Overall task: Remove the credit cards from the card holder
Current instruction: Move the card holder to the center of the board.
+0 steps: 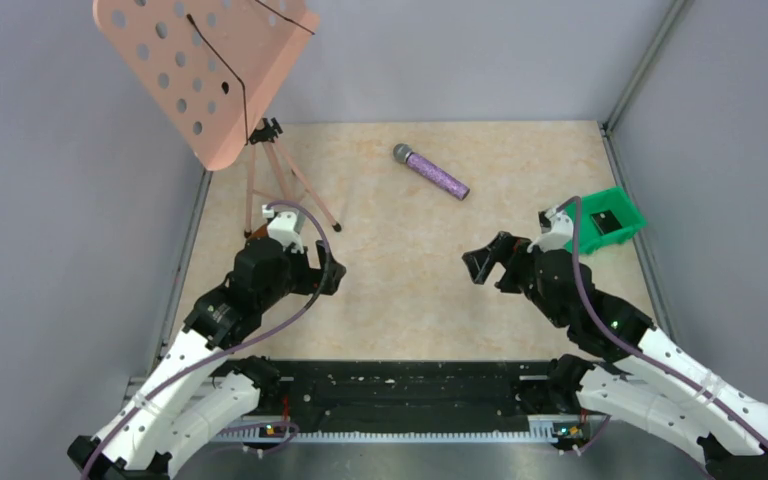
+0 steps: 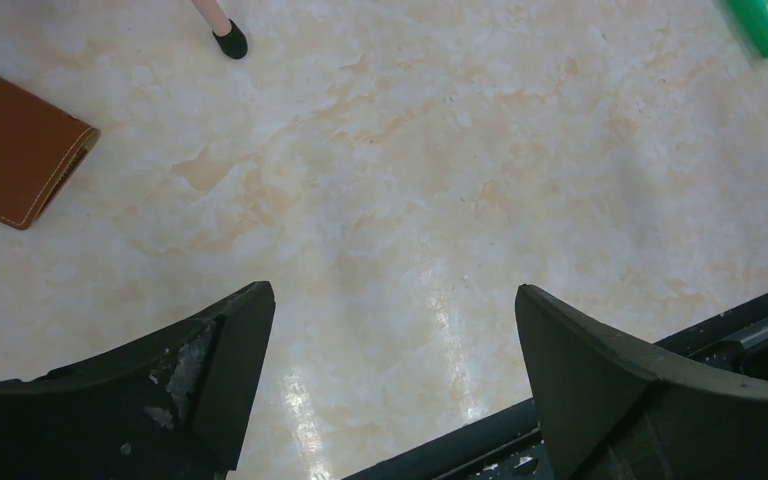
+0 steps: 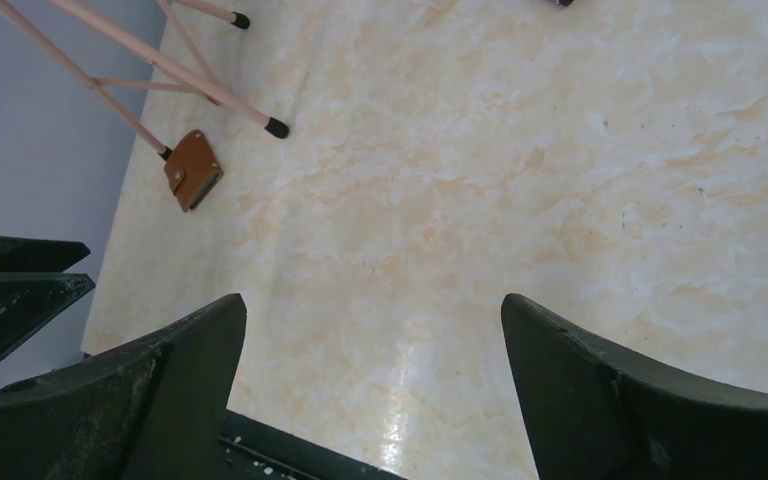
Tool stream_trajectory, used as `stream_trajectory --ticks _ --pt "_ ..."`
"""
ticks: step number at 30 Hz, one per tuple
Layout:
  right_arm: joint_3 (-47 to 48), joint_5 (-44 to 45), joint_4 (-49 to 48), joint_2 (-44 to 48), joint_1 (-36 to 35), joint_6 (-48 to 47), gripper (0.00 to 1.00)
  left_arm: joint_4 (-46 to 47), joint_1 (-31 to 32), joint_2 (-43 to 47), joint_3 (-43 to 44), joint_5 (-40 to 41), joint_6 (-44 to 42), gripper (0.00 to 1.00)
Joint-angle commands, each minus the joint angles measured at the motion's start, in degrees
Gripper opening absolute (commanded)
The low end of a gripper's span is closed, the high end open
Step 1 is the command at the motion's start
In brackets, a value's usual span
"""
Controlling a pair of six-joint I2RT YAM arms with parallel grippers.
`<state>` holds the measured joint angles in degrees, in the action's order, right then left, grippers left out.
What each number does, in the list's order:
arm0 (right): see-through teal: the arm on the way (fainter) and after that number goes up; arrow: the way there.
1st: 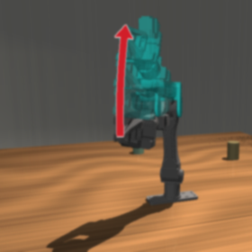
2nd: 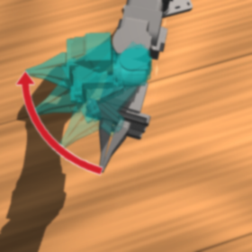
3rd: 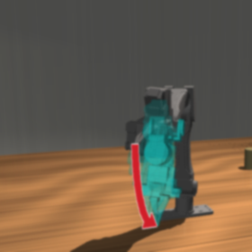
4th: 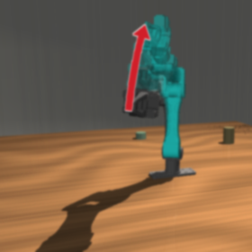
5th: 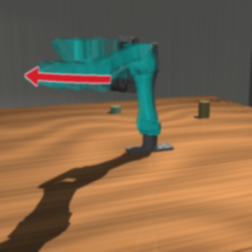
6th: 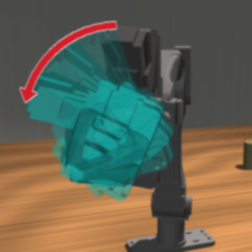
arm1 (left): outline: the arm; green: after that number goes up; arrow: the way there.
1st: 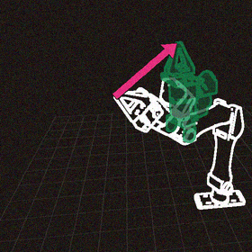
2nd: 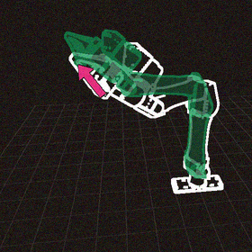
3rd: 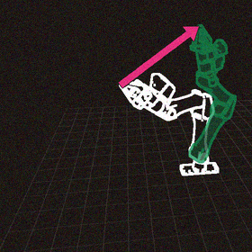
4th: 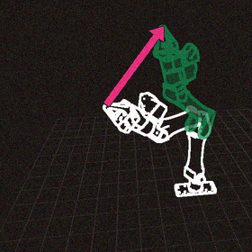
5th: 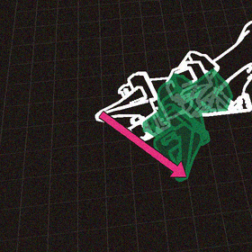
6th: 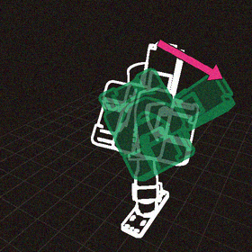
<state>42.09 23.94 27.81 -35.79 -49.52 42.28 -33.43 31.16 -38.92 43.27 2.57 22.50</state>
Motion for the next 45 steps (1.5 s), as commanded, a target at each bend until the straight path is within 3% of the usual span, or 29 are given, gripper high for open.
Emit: stream_trajectory --ticks 1,7,13,16,21,27,33,45 --pt "0.28 0.22 -2.45 0.61 -0.58 0.91 0.99 3.33 -0.18 0.22 0.09 0.69 -0.53 0.96" --pt "-0.50 0.32 -2.67 2.62 -0.60 -0.07 0.99 3.78 -0.22 -0.54 -0.36 4.56 1.42 0.94" --pt "-1.04 -1.14 -3.59 5.09 -0.63 -0.41 0.99 0.34 -1.51 -5.39 0.96 16.35 11.56 0.94" --pt "-3.33 -4.27 -8.06 7.84 -0.60 -1.00 0.99 -1.65 -6.44 -9.19 3.34 16.42 16.99 0.94" --pt "-5.87 -10.84 -13.20 11.51 -0.60 -3.39 0.98 -0.56 -19.26 -11.79 3.46 9.35 28.59 0.86" --pt "-6.50 -16.81 -14.51 12.50 -0.61 -4.58 0.95 8.48 -29.13 -9.36 -5.01 7.51 40.95 0.78" --pt "-6.85 -29.00 -18.93 12.78 -0.60 -9.09 0.91 15.64 -34.88 -14.29 -7.64 9.47 38.95 0.77" --pt "-6.68 -30.42 -15.66 16.61 -0.61 -12.44 0.91 24.11 -38.84 -25.75 -9.38 5.07 31.52 0.76"
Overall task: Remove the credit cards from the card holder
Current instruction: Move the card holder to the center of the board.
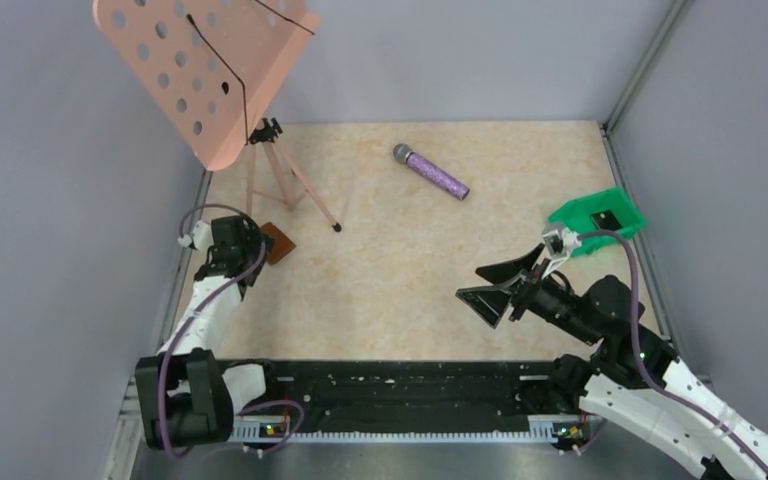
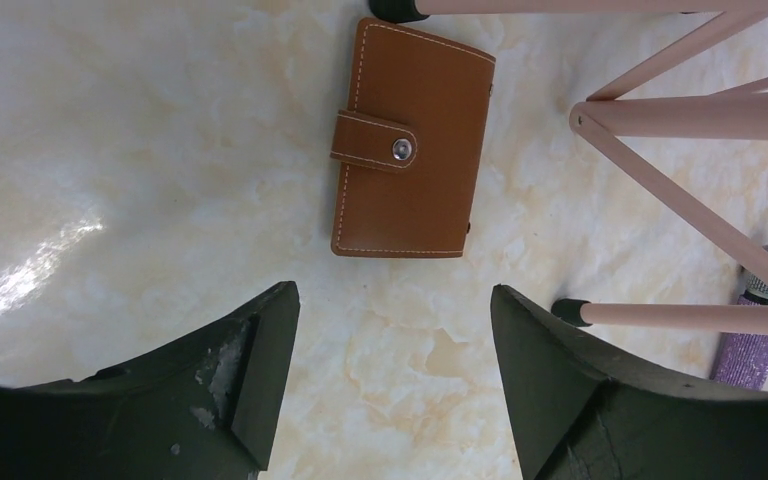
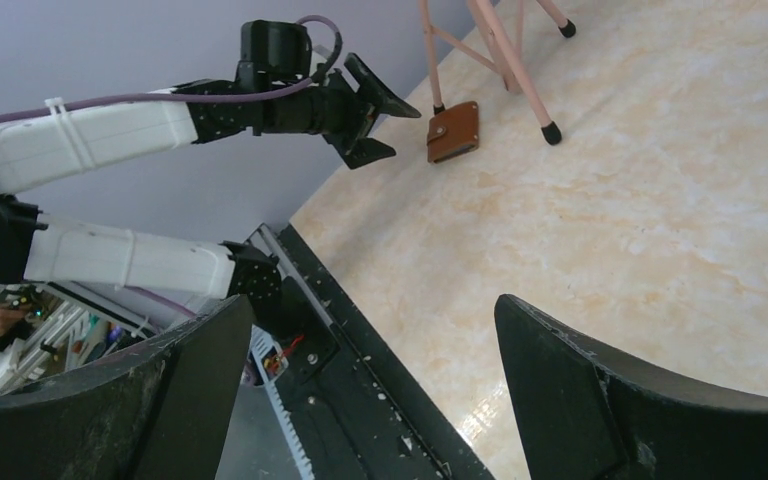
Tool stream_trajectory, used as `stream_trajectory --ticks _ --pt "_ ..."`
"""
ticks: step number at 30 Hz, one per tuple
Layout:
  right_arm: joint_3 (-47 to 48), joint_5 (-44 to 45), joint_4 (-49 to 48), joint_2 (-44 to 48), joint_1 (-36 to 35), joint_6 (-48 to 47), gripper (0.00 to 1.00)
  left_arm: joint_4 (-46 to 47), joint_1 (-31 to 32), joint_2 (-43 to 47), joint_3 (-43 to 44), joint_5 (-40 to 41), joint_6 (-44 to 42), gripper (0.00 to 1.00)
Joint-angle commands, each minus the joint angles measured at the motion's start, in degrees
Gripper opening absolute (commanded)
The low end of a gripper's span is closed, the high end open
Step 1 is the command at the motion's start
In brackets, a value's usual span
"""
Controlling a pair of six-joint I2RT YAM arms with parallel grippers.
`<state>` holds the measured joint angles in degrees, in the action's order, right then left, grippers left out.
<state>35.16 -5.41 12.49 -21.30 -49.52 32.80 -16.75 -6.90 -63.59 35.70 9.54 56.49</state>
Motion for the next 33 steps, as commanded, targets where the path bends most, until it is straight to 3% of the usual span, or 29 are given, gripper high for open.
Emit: stream_trajectory --ticks 1,7,14,33 --pt "0.52 -0.75 0.15 2.49 -0.61 -3.49 0.91 9.02 -0.81 -1.49 -2.73 -2.02 -2.55 0.76" --pt "0.88 -0.05 1.31 4.54 -0.58 -4.85 0.91 15.28 -2.80 -6.68 -5.70 -6.24 -1.84 0.72" --pt "0.83 0.22 1.57 5.07 -0.61 -5.14 0.91 18.01 -4.95 -10.04 -6.60 -5.51 -2.22 0.71" --pt "1.56 2.37 1.57 5.03 -0.58 -5.26 0.91 23.21 -5.67 -18.44 -6.75 -10.95 -2.24 0.47"
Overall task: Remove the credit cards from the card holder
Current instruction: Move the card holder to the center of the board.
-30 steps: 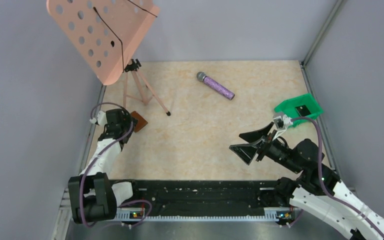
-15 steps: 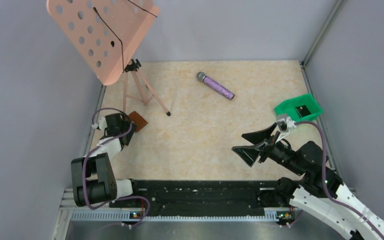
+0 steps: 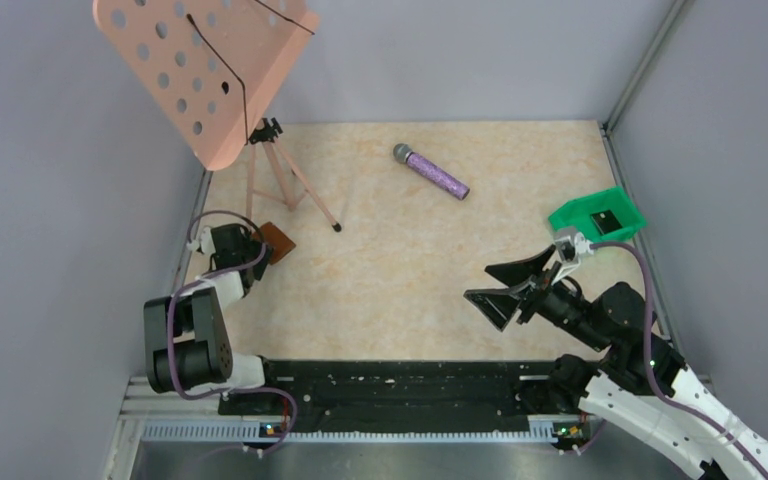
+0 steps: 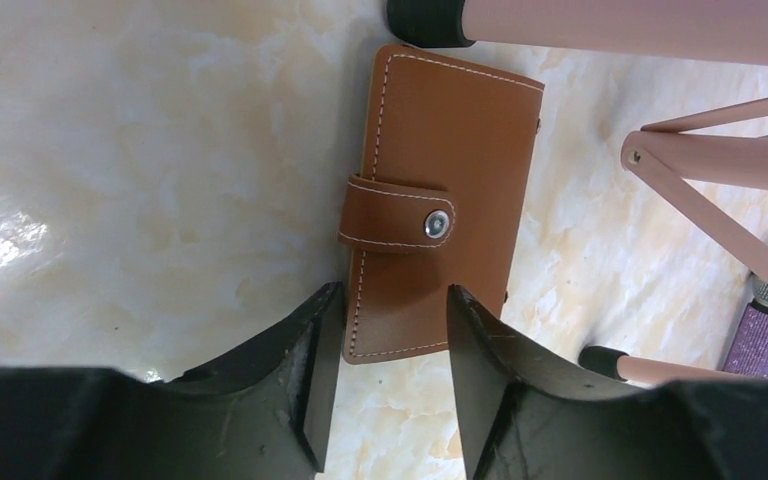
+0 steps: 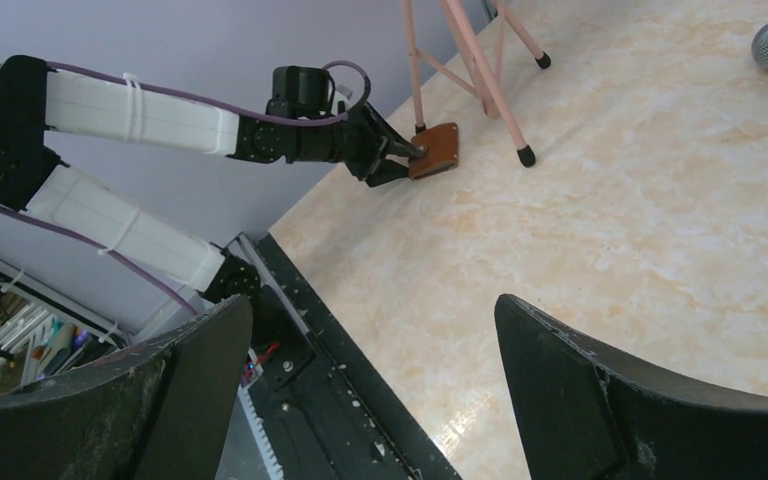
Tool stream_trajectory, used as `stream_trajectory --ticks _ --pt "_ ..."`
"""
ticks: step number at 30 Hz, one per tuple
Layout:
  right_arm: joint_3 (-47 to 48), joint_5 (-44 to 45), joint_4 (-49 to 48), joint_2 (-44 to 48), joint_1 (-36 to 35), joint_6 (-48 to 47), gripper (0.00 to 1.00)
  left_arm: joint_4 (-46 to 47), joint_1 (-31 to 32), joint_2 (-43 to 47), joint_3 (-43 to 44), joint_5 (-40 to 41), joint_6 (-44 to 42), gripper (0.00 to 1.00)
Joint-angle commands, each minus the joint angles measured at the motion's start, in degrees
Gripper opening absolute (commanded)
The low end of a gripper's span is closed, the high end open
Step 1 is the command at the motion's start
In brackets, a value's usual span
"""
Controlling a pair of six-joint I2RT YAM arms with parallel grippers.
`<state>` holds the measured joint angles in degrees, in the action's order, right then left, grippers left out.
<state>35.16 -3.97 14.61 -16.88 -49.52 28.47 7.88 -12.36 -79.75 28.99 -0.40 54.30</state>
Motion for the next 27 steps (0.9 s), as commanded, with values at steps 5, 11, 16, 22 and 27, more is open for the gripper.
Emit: stream_trajectory --ticks 5,11,16,22,27 --pt "1.72 2.39 -0.55 0.57 -0.58 0.00 0.91 -2.04 -0.29 -3.35 -0.26 -0.20 0.00 0.29" --pt "1.41 3.66 -1.00 0.46 -0.61 0.85 0.91 -4.25 -0.46 -3.09 0.06 -0.39 0.44 0.00" --pt "1.71 5.78 -0.31 0.48 -0.58 1.45 0.91 -7.61 -0.51 -1.71 1.57 -3.69 0.40 0.00" --pt "1.34 12.88 2.87 0.11 -0.58 3.26 0.91 -6.21 -0.47 1.47 -1.27 -9.88 1.37 0.00" --pt "1.23 19.40 6.05 -0.08 -0.64 5.27 0.91 -9.83 -0.38 4.21 -2.85 -15.25 0.15 0.00"
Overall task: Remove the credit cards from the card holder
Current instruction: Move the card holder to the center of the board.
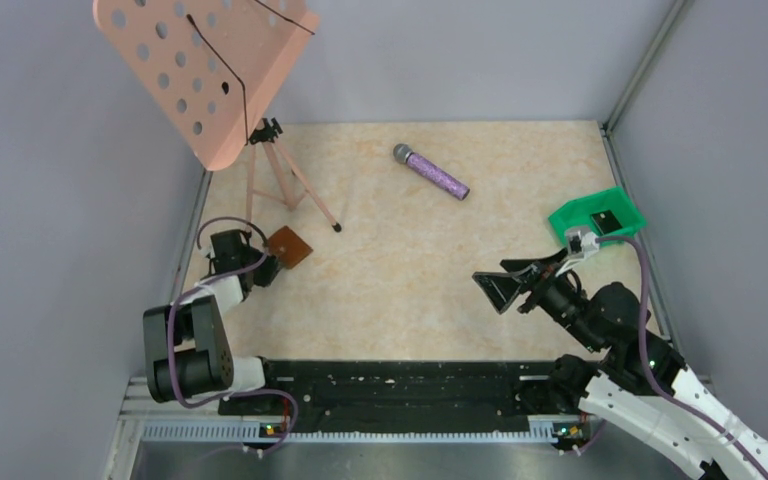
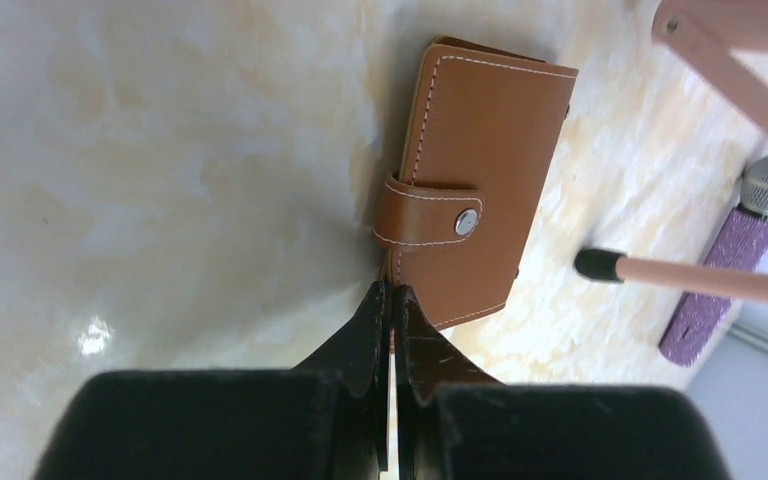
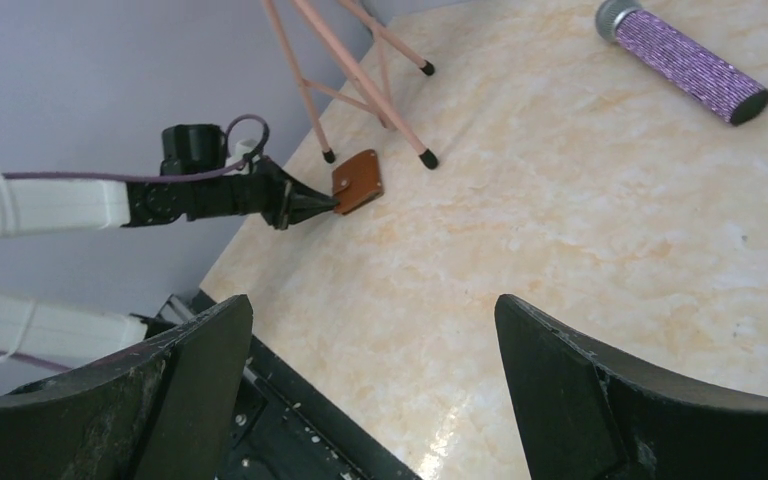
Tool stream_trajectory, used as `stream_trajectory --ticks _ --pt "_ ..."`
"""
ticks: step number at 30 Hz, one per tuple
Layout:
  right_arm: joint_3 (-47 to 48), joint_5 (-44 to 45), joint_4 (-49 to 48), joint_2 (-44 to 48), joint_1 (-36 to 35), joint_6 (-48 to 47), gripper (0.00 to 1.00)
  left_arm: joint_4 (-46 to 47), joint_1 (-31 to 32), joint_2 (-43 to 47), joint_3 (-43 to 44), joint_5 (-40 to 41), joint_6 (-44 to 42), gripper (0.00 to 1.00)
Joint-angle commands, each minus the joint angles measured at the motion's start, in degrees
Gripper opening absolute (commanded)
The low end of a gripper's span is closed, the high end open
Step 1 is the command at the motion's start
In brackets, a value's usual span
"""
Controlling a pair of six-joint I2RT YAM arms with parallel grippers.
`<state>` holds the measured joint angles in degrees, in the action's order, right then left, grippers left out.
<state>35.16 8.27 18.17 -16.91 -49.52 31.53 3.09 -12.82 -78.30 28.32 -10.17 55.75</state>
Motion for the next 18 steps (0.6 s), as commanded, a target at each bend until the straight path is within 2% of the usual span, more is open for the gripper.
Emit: stream_trajectory --ticks 1,5,9,18 --pt "1.35 8.39 3.27 -0.23 -0.59 2.89 0.91 -5.63 0.14 4.03 -2.97 -6.23 -1.09 0.00" --pt "1.63 10.56 3.79 -1.28 -0.58 4.33 0.91 -8.52 0.87 11.86 -6.69 -8.37 0.89 0.00" --pt "1.59 9.87 3.88 -3.21 -0.62 5.37 0.91 -10.41 6.65 18.75 -9.79 -8.70 3.02 0.00" --pt "-0.29 5.58 4.67 -7.33 -0.58 7.95 0.91 -9.84 30.24 23.92 -12.08 -4.40 10.40 0.00"
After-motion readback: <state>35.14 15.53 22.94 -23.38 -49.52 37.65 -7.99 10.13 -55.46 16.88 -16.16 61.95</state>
